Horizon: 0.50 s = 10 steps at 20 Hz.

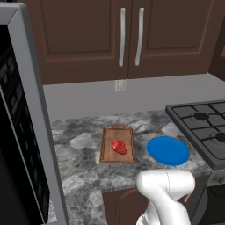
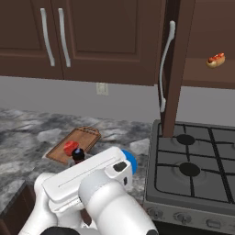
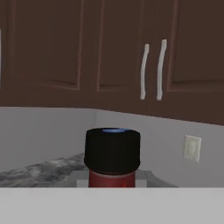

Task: Pick the steak from the plate and place it on the cutting board. Then pick the condiment bottle from the cabinet and place it next to the cutting board.

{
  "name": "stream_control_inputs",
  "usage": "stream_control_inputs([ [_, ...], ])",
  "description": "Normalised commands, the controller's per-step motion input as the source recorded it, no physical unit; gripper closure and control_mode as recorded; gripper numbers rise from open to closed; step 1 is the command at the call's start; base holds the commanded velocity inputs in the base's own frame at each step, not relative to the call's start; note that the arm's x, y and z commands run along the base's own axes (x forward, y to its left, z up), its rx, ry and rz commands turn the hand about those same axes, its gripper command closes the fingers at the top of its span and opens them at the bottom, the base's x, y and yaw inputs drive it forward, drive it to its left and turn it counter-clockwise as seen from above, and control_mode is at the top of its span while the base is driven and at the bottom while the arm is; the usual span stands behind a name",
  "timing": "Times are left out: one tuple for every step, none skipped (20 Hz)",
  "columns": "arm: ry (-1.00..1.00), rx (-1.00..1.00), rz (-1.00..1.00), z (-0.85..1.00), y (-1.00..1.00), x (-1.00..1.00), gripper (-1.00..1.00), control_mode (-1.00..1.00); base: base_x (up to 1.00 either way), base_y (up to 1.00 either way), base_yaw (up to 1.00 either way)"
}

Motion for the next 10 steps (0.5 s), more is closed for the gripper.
stream_control_inputs([
  [-0.06,0.03,0.00,-0.09,0.16,0.00,1.00,-1.00,0.00,0.00,0.00],
  [-0.07,0.02,0.00,-0.09,0.18,0.00,1.00,-1.00,0.00,0.00,0.00],
  [-0.07,0.02,0.00,-0.10,0.19,0.00,1.00,-1.00,0.00,0.00,0.00],
  [-0.06,0.02,0.00,-0.12,0.19,0.00,1.00,-1.00,0.00,0.00,0.00],
  [-0.05,0.03,0.00,-0.11,0.20,0.00,1.00,-1.00,0.00,0.00,0.00],
  [-0.05,0.03,0.00,-0.12,0.21,0.00,1.00,-1.00,0.00,0.00,0.00],
  [-0.05,0.03,0.00,-0.14,0.21,0.00,1.00,-1.00,0.00,0.00,0.00],
  [-0.05,0.03,0.00,-0.19,0.19,0.00,1.00,-1.00,0.00,0.00,0.00],
  [-0.05,0.02,0.00,-0.26,0.18,0.00,1.00,-1.00,0.00,0.00,0.00],
  [-0.05,0.03,0.00,-0.27,0.17,0.03,1.00,-1.00,0.00,0.00,0.00],
])
